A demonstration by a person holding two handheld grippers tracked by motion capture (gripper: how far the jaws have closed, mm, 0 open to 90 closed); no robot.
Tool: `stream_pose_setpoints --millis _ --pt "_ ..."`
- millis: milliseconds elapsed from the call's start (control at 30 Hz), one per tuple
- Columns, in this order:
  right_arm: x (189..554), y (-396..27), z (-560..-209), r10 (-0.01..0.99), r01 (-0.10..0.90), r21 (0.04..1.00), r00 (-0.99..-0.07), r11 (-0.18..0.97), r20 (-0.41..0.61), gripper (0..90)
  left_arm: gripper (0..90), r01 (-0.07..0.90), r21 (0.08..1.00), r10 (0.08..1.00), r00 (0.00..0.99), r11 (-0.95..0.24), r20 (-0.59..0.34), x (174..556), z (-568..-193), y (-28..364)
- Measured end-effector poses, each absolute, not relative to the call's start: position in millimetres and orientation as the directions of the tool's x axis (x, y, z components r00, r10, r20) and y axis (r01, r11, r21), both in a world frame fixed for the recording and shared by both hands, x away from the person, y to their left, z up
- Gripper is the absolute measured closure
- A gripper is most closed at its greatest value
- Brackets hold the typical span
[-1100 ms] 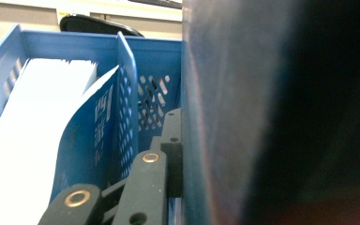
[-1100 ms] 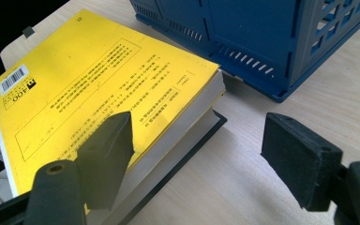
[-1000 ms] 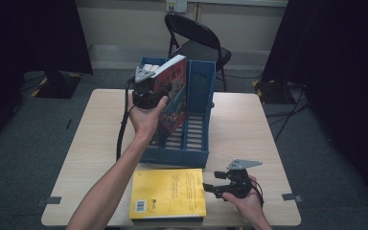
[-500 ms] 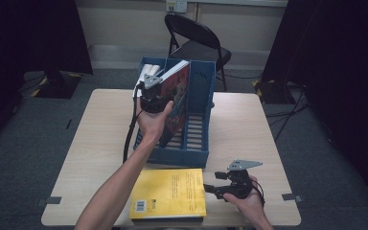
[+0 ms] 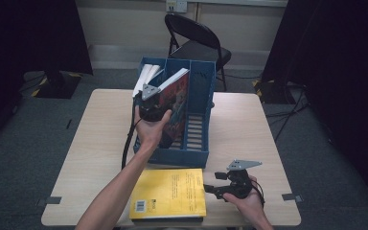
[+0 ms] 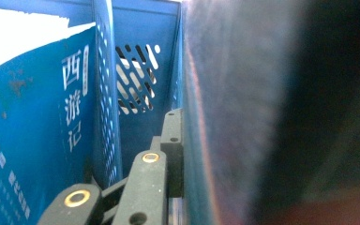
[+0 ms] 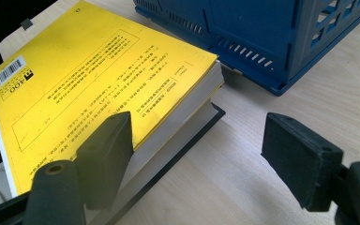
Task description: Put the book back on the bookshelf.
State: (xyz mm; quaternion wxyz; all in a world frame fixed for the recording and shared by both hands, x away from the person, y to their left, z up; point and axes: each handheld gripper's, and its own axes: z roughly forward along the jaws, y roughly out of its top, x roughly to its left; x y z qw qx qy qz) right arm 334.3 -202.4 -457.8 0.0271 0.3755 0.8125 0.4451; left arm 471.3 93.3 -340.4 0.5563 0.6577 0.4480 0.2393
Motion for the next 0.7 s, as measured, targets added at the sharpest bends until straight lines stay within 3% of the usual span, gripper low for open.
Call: stream_pose_setpoints --millis 700 --pt "334.0 -200.3 -458.9 0.632 0.590 0.737 -0.718 0.329 0.291 25.2 73.7 0.332 0.938 0.829 0.548 -0.095 -0.111 453.5 -364.2 95.8"
